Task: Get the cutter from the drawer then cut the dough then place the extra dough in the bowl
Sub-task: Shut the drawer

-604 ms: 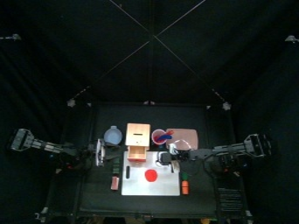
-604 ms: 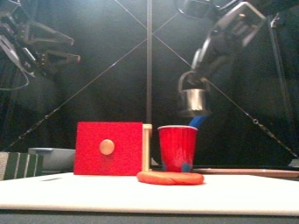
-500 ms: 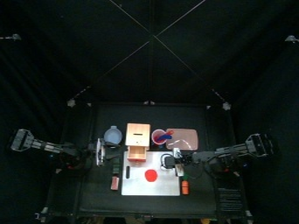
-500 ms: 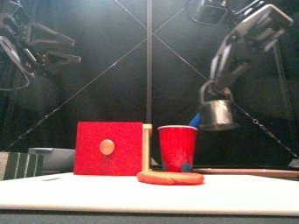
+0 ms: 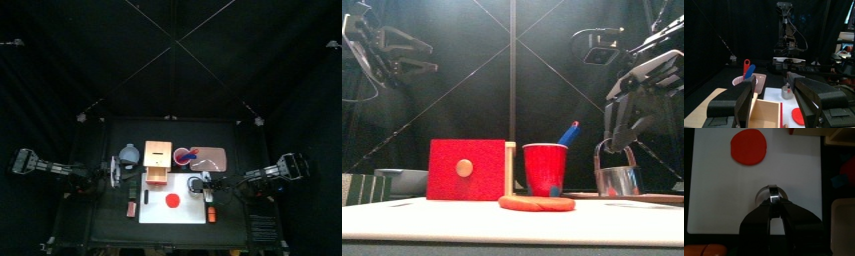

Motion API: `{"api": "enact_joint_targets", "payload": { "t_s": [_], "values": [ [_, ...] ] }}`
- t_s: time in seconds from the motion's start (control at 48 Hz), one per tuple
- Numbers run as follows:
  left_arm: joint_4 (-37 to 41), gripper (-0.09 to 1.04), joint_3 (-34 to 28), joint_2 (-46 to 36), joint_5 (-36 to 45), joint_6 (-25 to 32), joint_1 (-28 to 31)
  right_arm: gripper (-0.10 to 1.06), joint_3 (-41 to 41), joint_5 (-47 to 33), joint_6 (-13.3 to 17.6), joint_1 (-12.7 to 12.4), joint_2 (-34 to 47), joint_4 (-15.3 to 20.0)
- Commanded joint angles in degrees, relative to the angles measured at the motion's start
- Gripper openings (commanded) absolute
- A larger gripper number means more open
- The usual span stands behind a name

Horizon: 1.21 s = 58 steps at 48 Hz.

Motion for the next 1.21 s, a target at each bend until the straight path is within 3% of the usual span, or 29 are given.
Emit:
{"api": "enact_joint_targets", "payload": {
  "t_s": [0.021, 0.354, 0.583, 0.75, 0.854, 1.021, 1.208],
  "values": [
    [0.09, 0.88, -1.23, 0.09, -0.26, 0.26, 0.88, 0.51, -1.85, -0.44, 0.18, -0.26, 0.88, -0.26],
    [0.09, 0.88, -1.05, 0.09, -0.18, 0.53, 1.76, 0.65, -3.69, -0.35, 0.18, -0.26, 2.99, 0.0],
    [0.0, 0.88, -3.52, 2.55, 1.85, 0.44, 6.68, 0.68, -7.65, -0.44, 0.18, -0.09, 2.55, 0.44],
    [0.09, 0.88, -12.04, 6.5, 16.35, 0.53, 16.87, 0.68, -14.24, -0.7, 0.26, 0.09, 5.89, 0.88],
    [0.44, 0.86, -17.49, 8.96, 25.93, 0.53, 24.26, 0.65, -19.51, -0.35, 0.18, 0.18, 9.93, 3.34],
    [5.19, 0.79, -25.22, 13.27, 33.75, 0.35, 33.22, 0.62, -27.69, 0.53, -0.88, 0.26, 17.14, 3.78],
    [11.34, 0.77, -34.1, 21.53, 47.37, 0.44, 36.47, 0.6, -32.78, 0.53, 0.0, 0.26, 23.82, 2.46]
  ]
}}
